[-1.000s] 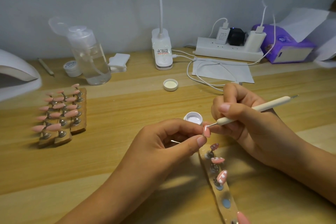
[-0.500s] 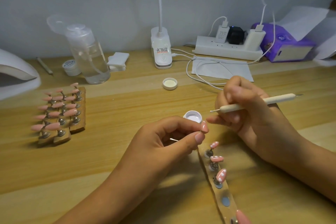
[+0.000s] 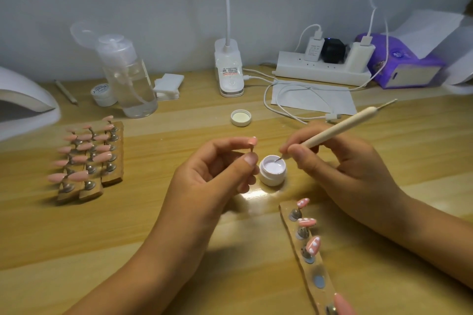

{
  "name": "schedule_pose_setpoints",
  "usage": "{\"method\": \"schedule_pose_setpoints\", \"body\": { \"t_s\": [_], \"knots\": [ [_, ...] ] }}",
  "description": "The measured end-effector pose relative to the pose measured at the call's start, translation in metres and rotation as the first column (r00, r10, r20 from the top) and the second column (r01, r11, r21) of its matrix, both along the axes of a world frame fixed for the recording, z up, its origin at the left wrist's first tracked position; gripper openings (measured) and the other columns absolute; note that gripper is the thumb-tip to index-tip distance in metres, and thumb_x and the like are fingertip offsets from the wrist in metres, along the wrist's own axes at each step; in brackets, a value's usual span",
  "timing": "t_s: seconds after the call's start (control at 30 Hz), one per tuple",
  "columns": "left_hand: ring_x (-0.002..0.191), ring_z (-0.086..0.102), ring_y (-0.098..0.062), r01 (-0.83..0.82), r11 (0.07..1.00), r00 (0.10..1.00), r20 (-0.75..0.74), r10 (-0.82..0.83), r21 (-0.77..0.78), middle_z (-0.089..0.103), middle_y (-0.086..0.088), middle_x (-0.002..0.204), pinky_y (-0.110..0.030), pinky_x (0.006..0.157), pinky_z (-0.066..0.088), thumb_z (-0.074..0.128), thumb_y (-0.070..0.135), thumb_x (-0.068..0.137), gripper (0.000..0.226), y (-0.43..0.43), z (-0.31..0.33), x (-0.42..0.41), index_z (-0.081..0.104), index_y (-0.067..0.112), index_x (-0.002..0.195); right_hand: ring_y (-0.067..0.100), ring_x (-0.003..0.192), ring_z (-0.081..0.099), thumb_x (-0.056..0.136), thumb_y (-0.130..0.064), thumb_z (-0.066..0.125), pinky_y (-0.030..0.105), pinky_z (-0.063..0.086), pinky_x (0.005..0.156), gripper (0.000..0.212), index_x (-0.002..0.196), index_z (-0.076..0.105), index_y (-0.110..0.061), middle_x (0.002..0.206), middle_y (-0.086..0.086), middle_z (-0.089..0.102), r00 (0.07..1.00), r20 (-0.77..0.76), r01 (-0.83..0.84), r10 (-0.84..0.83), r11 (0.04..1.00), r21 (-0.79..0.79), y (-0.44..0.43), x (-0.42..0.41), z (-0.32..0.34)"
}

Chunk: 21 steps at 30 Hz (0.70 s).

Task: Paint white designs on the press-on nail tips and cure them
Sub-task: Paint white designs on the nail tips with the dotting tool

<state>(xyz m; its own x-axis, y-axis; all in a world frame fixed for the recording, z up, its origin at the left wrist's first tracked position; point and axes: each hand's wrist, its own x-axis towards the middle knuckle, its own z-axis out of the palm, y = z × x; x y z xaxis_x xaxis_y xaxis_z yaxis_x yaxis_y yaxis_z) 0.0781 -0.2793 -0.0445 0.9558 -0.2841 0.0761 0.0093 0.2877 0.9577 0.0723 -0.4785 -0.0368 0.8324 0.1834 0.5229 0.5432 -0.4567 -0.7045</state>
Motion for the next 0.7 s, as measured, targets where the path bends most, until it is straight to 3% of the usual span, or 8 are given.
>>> {"method": "schedule_pose_setpoints", "body": {
  "t_s": [0.2,0.57,0.7],
  "knots": [
    [0.072,0.063,-0.004,0.01,1.0,1.0,-0.007,-0.01,0.012,0.071,0.007,0.081,-0.015,0.065,0.05,0.074,0.036,0.067,0.021,-0.0004,-0.0002,-0.0004,0.076,0.027,0.086,0.016,0.076,0.054,0.093,-0.034,0.052,0.023,0.044,0.067,0.014,0.093,0.062,-0.024,0.086,-0.011,0.061,0.999,-0.049,0.001,-0.006,0.996,-0.093,-0.0005,0.0048,-0.0053],
    [0.071,0.059,-0.003,0.071,0.997,0.997,0.025,-0.071,0.022,0.068,0.008,0.08,-0.013,0.063,0.047,0.072,0.034,0.072,0.016,-0.0015,0.0015,-0.0015,0.074,0.028,0.087,0.01,0.076,0.051,0.093,-0.033,0.05,0.015,0.037,0.069,0.022,0.093,0.063,-0.016,0.088,-0.019,0.056,0.999,-0.034,-0.023,0.017,0.979,-0.201,-0.0005,0.0052,-0.006],
    [0.072,0.061,-0.003,0.062,0.998,0.998,0.02,-0.062,0.033,0.069,0.01,0.082,-0.013,0.064,0.048,0.072,0.036,0.071,0.016,-0.0012,0.0007,-0.0013,0.074,0.03,0.086,0.013,0.077,0.053,0.094,-0.031,0.05,0.02,0.04,0.068,0.023,0.095,0.064,-0.013,0.089,-0.014,0.059,0.999,-0.021,-0.033,0.029,0.981,-0.192,0.0004,0.0047,-0.0047]
  ]
}}
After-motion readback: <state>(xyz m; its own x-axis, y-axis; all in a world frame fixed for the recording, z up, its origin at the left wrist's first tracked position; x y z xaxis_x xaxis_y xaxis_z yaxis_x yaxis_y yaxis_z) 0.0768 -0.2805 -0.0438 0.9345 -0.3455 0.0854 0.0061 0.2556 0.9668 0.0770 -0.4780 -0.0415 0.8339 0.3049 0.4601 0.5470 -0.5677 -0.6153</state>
